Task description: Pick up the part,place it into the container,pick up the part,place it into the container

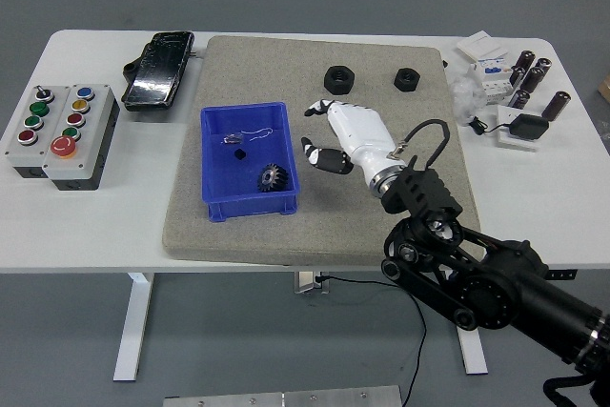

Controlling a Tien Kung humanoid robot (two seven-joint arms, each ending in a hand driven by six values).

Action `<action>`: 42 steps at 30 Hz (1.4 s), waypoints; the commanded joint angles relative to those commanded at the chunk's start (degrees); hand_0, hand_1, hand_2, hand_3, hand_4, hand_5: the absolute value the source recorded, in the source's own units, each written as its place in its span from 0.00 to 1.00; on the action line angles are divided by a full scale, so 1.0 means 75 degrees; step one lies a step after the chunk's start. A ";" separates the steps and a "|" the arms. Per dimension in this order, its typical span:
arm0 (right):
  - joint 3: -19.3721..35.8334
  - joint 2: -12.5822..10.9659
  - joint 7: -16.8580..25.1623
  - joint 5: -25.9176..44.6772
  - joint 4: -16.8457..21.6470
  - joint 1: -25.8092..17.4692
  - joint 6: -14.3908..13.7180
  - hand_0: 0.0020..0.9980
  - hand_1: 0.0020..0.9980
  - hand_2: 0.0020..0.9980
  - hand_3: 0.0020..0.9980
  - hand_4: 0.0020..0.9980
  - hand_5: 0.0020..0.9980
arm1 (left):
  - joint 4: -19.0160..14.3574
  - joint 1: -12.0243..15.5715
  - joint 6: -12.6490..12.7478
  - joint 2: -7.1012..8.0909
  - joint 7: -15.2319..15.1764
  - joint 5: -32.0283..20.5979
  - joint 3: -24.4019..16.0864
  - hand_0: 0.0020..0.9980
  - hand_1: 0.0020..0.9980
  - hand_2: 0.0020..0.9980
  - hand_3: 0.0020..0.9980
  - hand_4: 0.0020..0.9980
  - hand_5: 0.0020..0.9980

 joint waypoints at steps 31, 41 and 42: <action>0.0147 -0.0597 0.0125 0.0036 -0.0455 -0.1154 0.0241 0.60 0.59 0.64 0.69 0.46 0.25 | 0.0000 -0.0017 -0.0016 -0.0010 -0.0037 0.0040 -0.0008 0.66 0.62 0.58 0.61 0.71 0.36; 0.0040 -0.0609 -0.0004 -0.0173 -0.0466 -0.1175 0.0137 0.60 0.50 0.41 0.42 0.18 0.00 | 0.0000 -0.0023 -0.0019 -0.0001 -0.0052 0.0054 -0.0008 0.66 0.62 0.58 0.61 0.71 0.36; 0.0032 -0.0611 -0.0017 -0.0201 -0.0463 -0.1172 0.0128 0.60 0.50 0.41 0.42 0.18 0.00 | 0.0000 -0.0023 -0.0017 -0.0002 -0.0057 0.0051 -0.0006 0.66 0.62 0.58 0.61 0.71 0.36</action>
